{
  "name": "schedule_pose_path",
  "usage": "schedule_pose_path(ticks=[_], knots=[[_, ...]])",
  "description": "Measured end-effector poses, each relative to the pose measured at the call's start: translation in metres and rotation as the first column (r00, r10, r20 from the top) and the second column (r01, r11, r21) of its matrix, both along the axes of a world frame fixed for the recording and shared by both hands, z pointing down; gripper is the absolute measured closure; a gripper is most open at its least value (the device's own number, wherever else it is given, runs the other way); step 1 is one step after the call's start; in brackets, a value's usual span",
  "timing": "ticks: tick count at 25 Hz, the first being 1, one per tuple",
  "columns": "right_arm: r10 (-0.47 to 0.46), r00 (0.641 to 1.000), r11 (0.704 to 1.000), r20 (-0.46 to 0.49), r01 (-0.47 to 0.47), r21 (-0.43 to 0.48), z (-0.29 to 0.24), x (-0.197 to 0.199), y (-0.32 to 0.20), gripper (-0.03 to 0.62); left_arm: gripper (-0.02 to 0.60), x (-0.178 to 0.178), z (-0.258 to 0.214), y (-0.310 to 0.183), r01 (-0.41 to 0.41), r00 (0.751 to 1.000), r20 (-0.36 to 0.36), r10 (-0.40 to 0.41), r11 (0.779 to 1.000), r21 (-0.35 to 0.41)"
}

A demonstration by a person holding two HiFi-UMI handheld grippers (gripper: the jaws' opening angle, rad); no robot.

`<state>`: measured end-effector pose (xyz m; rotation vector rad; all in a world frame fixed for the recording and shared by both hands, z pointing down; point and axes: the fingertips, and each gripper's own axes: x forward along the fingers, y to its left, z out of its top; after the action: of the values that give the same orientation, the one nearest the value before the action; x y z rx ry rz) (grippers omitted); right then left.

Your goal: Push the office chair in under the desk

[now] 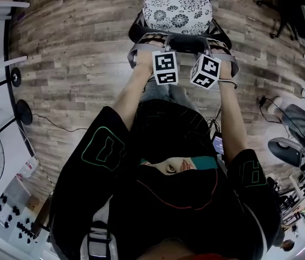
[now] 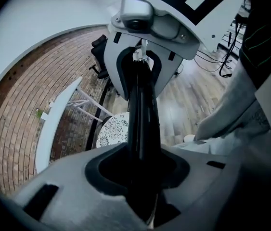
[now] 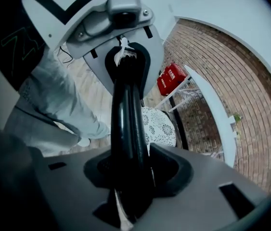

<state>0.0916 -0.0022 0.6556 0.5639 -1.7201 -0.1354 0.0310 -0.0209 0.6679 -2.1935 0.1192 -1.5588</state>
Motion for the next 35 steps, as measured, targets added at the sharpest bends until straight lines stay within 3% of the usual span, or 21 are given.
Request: schedule_pose_path(ticks=[6, 19, 35], knots=[[-0.014, 1.0, 1.0, 0.001, 0.014, -0.024, 0.003, 0.0, -0.005, 0.447, 0.443, 0.003, 0.005, -0.003, 0.004, 1.0, -0.021, -0.006, 0.998, -0.068], [-0.002, 1.0, 1.0, -0.009, 0.002, 0.014, 0.003, 0.009, -0.072, 0.456, 0.454, 0.01, 0.009, -0.072, 0.03, 1.0, 0.0, -0.03, 0.999, -0.026], [0.019, 1.0, 1.0, -0.014, -0.02, -0.02, 0.004, 0.02, -0.156, 0.453, 0.451, 0.021, 0.01, -0.156, 0.023, 1.0, 0.004, -0.023, 0.998, -0.058]])
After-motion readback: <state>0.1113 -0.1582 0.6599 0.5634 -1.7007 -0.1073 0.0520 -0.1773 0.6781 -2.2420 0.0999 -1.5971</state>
